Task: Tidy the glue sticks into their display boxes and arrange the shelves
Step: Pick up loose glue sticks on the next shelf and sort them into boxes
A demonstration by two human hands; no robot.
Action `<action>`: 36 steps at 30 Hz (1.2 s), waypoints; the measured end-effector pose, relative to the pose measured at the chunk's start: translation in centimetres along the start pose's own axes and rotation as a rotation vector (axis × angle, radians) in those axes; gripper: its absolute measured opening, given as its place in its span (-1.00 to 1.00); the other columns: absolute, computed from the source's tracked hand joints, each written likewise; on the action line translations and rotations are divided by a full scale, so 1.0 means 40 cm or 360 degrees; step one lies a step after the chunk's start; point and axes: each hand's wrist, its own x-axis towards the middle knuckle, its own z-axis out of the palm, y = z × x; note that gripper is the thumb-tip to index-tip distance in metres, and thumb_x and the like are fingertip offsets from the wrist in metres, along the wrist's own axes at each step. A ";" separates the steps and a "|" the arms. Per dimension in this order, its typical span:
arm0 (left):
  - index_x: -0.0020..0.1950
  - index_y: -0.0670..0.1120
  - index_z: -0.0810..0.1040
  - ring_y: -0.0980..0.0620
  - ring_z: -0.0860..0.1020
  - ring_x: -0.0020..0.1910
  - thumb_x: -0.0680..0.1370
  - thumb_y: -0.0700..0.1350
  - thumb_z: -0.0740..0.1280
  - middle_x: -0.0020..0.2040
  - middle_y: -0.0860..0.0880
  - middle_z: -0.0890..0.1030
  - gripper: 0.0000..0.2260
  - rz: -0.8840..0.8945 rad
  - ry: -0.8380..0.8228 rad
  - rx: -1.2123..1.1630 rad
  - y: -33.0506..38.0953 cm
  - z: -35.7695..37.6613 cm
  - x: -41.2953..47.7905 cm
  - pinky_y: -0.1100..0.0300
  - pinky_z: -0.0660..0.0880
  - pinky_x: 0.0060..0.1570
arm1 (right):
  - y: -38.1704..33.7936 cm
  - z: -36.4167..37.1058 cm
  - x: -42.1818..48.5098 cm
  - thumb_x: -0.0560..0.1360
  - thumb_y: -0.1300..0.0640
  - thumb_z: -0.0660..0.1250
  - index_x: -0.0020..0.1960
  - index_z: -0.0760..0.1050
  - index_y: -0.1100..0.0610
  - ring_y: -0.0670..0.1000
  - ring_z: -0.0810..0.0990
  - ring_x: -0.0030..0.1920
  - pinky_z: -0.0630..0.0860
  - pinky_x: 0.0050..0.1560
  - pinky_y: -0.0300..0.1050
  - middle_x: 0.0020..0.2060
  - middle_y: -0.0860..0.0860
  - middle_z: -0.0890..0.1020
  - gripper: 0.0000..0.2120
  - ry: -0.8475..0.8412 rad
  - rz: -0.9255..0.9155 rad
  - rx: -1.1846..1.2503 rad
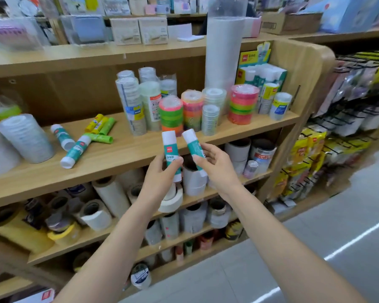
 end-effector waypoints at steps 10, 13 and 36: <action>0.03 -0.16 0.56 0.09 0.62 -0.18 0.61 -0.12 0.30 -0.12 -0.06 0.66 -0.88 0.0109 0.0131 -0.0068 0.076 0.331 0.080 0.14 0.56 -0.09 | -0.015 -0.321 0.147 0.50 0.22 0.43 0.23 0.46 0.15 -0.03 0.63 0.03 0.60 0.08 -0.14 0.04 0.09 0.63 -0.67 -0.0138 -0.0005 0.0021; 0.03 -0.11 0.60 0.17 0.59 -0.12 0.59 -0.08 0.36 -0.13 0.07 0.65 -0.89 0.0304 0.0174 0.0052 0.110 0.393 0.104 0.29 0.46 -0.12 | -0.028 -0.389 0.182 0.50 0.29 0.42 0.29 0.35 0.03 -0.02 0.62 0.06 0.60 0.13 0.05 0.11 0.14 0.61 -0.55 -0.0155 -0.0129 -0.0002; 0.20 0.00 0.48 0.22 0.58 -0.03 0.53 -0.10 0.41 0.01 0.14 0.60 -0.73 0.0756 0.0130 0.0402 0.352 0.564 0.464 0.17 0.57 0.03 | -0.229 -0.610 0.560 0.48 0.27 0.44 0.27 0.24 -0.18 0.01 0.69 -0.12 0.66 -0.07 0.02 0.04 0.07 0.57 -0.43 0.0226 -0.0698 -0.0315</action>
